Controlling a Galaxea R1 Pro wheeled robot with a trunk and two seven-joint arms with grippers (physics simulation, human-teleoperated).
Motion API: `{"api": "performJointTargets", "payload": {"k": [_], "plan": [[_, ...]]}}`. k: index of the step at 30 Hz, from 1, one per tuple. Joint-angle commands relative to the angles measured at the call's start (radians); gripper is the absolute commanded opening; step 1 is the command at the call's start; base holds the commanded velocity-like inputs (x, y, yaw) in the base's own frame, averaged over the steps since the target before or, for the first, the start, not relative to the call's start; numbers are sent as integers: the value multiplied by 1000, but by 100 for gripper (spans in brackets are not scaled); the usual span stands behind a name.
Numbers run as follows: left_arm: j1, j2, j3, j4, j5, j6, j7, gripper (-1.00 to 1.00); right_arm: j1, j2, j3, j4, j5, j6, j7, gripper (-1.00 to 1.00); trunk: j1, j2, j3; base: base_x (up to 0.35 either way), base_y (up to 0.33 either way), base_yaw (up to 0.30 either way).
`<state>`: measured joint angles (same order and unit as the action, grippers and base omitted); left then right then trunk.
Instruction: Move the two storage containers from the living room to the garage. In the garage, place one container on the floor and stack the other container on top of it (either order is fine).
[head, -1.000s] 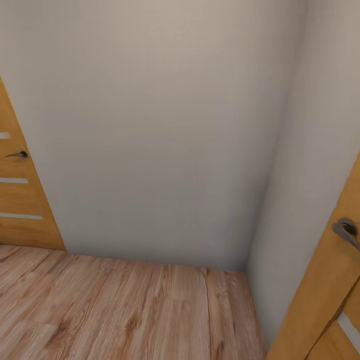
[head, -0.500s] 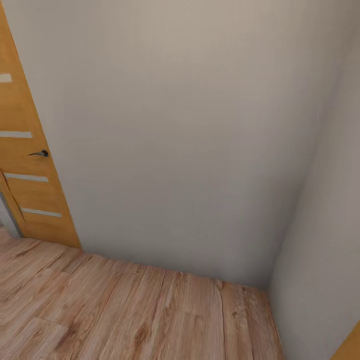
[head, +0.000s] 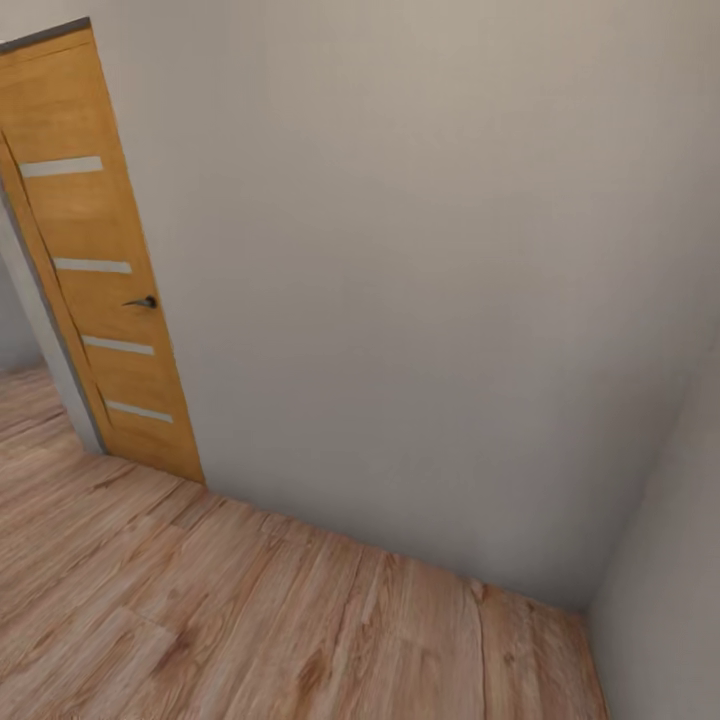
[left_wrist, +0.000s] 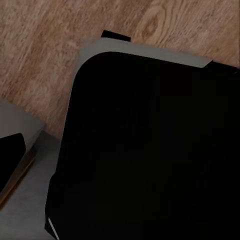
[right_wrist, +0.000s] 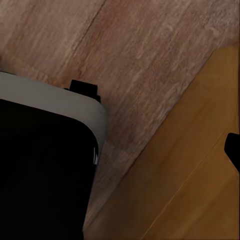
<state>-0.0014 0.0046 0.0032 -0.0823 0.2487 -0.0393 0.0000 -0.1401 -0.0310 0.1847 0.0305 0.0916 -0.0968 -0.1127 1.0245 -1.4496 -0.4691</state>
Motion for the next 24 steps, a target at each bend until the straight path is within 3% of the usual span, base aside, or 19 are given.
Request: {"api": "performJointTargets", "payload": {"k": [1, 12, 24], "plan": [[0, 0, 0, 0, 4, -2, 0, 100, -2, 0, 1, 3, 10, -4, -4, 100, 1, 0, -1, 307, 0, 269], [0, 0, 0, 0, 4, -2, 0, 100, -2, 1, 1, 3, 10, -11, -5, 100, 1, 0, -1, 297, 0, 269], [0, -1, 1, 0, 8, -1, -2, 100, -2, 0, 1, 2, 13, -26, -5, 100, 1, 0, -1, 37, 0, 269]]}}
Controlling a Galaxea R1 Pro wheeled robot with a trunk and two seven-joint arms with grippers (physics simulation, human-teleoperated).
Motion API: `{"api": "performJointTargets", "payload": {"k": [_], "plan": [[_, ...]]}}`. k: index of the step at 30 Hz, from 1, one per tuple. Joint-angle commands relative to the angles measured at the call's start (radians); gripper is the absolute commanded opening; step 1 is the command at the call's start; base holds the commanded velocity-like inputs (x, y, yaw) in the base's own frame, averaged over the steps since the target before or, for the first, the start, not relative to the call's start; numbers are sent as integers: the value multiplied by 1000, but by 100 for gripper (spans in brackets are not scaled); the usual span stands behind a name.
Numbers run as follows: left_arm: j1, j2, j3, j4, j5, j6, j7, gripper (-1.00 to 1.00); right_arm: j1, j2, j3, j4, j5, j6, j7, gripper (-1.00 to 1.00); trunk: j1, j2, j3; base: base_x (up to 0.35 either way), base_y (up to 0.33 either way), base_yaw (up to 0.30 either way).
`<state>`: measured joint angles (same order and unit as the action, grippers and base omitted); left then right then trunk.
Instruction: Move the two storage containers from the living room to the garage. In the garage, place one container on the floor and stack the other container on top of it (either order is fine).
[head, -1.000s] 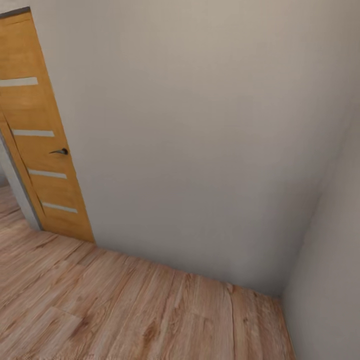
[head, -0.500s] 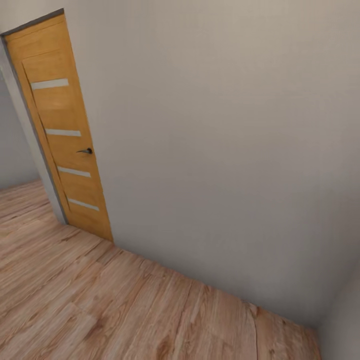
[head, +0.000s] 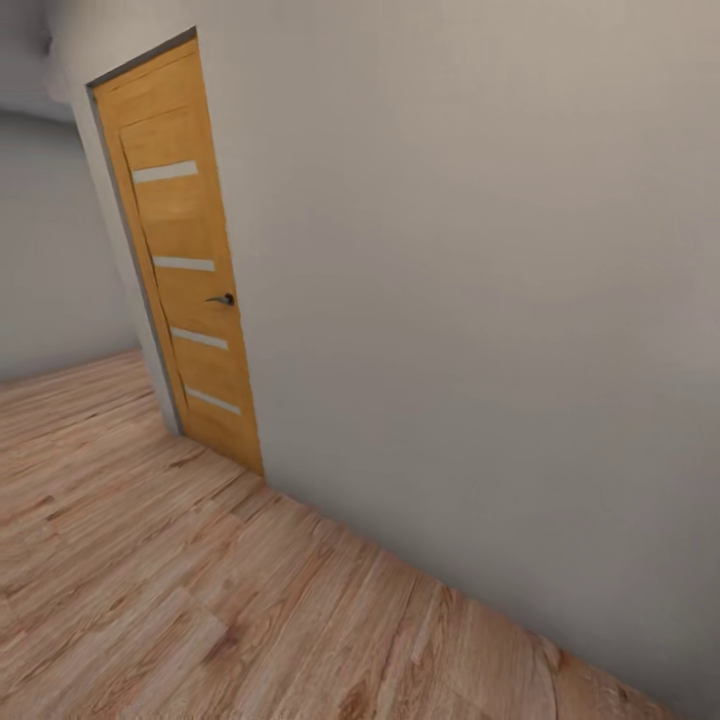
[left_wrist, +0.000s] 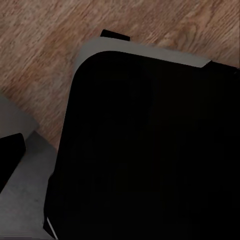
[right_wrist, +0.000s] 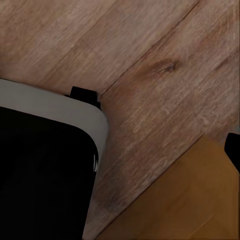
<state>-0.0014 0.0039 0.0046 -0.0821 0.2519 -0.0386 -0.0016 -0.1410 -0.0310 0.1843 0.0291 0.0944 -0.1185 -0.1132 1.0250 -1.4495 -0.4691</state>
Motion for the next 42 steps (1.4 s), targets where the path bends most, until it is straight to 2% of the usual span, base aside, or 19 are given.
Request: {"api": "performJointTargets", "payload": {"k": [1, 3, 12, 33, 42], "plan": [[0, 0, 0, 0, 8, -2, 0, 100, -1, 0, 1, 3, 11, -4, -5, 100, 0, -1, -1, 0, 0, 270], [0, 0, 1, 1, 24, -1, 0, 100, -1, 5, 1, 3, 10, -4, -5, 100, 0, -1, -1, 0, 0, 270], [0, -1, -1, 1, 37, -1, 2, 100, -1, 17, 1, 3, 10, -5, -5, 100, 0, -1, -1, 135, 0, 270], [0, -1, -2, 1, 37, -1, 2, 100, -1, 17, -1, 2, 14, -15, -6, 100, 0, -1, -1, 313, -72, 280], [0, -1, 0, 1, 37, -1, 2, 100, -1, 17, -2, 2, 12, -29, -7, 100, 0, -1, -1, 68, -19, 300]]}}
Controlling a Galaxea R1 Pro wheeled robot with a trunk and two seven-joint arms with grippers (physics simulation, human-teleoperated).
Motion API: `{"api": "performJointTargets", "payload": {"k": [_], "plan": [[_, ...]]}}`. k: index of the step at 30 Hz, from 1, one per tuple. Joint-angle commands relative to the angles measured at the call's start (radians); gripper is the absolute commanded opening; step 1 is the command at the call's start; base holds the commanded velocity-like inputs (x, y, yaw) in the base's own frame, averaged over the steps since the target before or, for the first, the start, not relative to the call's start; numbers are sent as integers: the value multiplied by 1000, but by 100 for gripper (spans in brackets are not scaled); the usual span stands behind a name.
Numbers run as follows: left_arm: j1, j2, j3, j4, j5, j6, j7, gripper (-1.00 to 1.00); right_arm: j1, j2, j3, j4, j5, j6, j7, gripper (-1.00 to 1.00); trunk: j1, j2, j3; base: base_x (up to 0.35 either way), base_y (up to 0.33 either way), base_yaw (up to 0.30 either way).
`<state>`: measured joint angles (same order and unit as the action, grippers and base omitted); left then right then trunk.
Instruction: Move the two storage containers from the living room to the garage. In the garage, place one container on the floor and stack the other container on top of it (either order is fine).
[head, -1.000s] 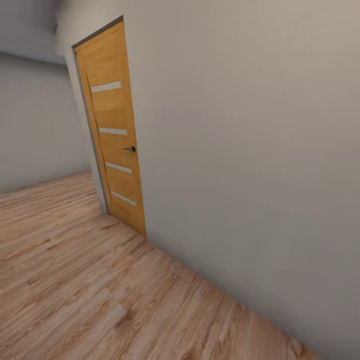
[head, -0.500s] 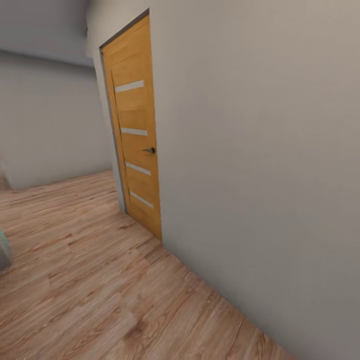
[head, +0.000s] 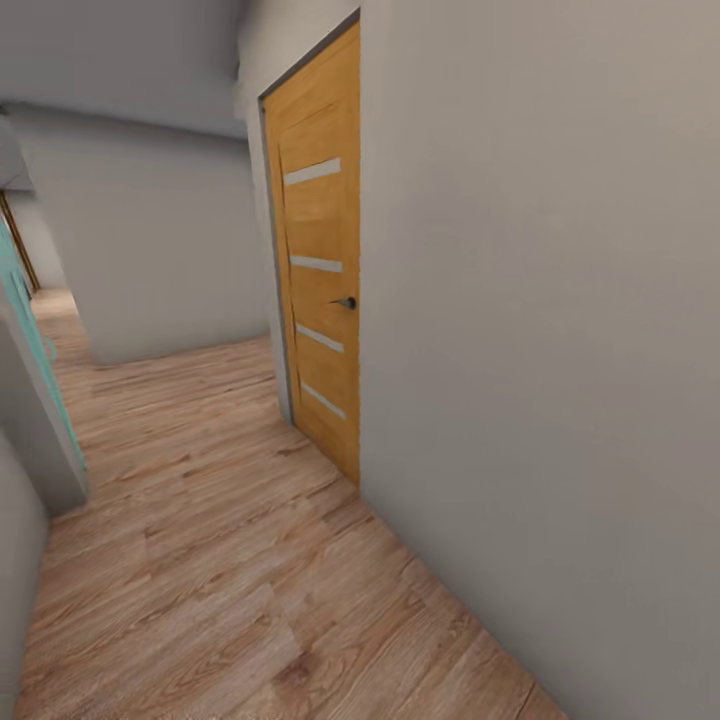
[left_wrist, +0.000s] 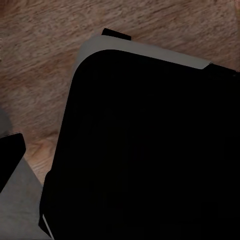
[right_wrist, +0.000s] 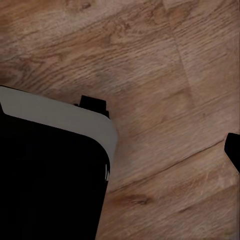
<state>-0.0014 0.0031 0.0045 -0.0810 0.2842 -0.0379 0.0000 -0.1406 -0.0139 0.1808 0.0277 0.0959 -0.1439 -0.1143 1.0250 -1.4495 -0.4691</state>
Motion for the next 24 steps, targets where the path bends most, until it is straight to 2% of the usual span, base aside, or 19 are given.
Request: {"api": "performJointTargets", "payload": {"k": [1, 24], "plan": [[0, 0, 0, 0, 4, -2, 0, 100, -1, 0, 2, 3, 11, -4, -5, 100, 0, 0, -1, 7, -2, 300], [0, 1, 1, 0, 4, -3, -1, 100, -2, 3, -1, 3, 1, -4, -3, 100, 0, 0, -1, 1, 0, 300]]}}
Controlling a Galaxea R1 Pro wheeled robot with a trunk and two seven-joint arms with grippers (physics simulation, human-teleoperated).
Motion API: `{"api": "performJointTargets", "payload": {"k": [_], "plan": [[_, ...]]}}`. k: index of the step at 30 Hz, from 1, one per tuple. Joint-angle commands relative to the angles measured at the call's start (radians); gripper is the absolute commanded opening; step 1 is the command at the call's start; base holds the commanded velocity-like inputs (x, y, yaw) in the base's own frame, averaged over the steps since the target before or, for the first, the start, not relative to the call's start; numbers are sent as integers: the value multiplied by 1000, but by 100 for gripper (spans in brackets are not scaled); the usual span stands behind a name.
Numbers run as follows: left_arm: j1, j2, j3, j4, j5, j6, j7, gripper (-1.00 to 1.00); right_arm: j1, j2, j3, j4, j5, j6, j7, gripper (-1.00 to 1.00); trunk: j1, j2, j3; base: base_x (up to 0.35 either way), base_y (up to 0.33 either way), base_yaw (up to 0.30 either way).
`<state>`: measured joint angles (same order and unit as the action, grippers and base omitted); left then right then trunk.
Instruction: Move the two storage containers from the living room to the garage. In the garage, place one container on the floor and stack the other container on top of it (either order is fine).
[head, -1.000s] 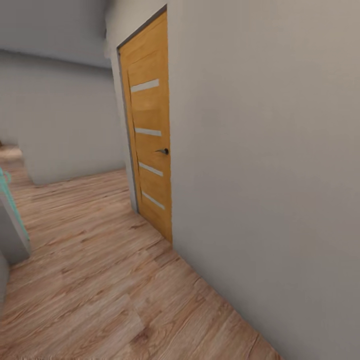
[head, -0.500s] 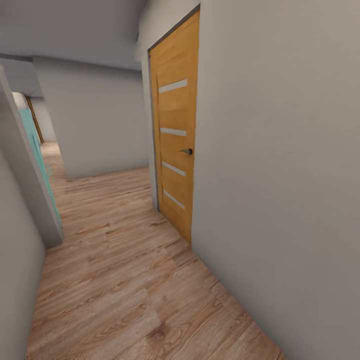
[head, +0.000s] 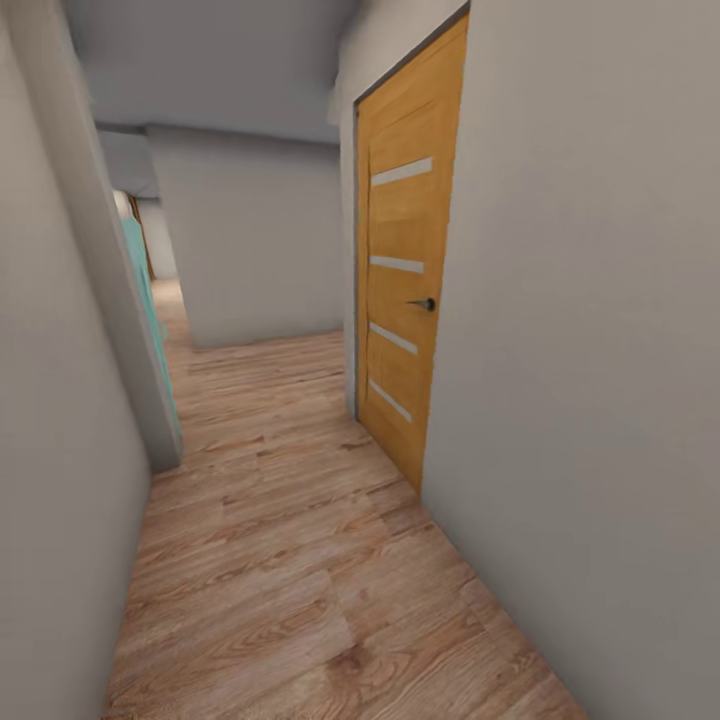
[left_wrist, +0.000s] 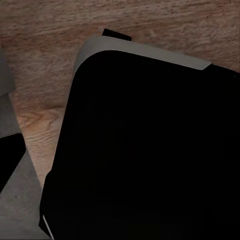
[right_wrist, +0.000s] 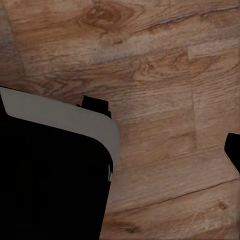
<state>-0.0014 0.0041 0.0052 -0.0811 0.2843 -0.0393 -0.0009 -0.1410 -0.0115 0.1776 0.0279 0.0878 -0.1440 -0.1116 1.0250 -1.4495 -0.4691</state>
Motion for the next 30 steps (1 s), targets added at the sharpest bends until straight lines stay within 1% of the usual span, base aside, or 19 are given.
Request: {"api": "performJointTargets", "payload": {"k": [1, 3, 8, 12, 20, 30], "plan": [[0, 0, 0, 0, 4, -2, 0, 100, -1, 0, 2, 3, 9, -4, -5, 100, 0, -1, -1, 0, 0, 300], [0, 0, 1, -1, 4, -2, 0, 100, -1, -6, 2, 4, 8, -3, -5, 100, 0, -1, -1, 0, 0, 300], [0, -1, 0, -1, 4, -2, 0, 100, -1, -5, 2, 4, 7, -3, -6, 100, 0, -1, -1, 7, 0, 300], [0, -2, -2, 0, 5, -1, 0, 100, -1, -3, 3, 3, 10, -2, -8, 100, 0, -1, -1, 175, 0, 201], [0, -1, -3, 1, 7, 9, -1, 100, -2, -3, 8, 3, 23, -3, -8, 100, 0, -1, -1, 296, 0, 35], [0, -1, -4, 1, 7, 10, -1, 100, -1, -4, 11, 3, 26, -3, -7, 100, 0, -1, -1, 319, 0, 2]]}}
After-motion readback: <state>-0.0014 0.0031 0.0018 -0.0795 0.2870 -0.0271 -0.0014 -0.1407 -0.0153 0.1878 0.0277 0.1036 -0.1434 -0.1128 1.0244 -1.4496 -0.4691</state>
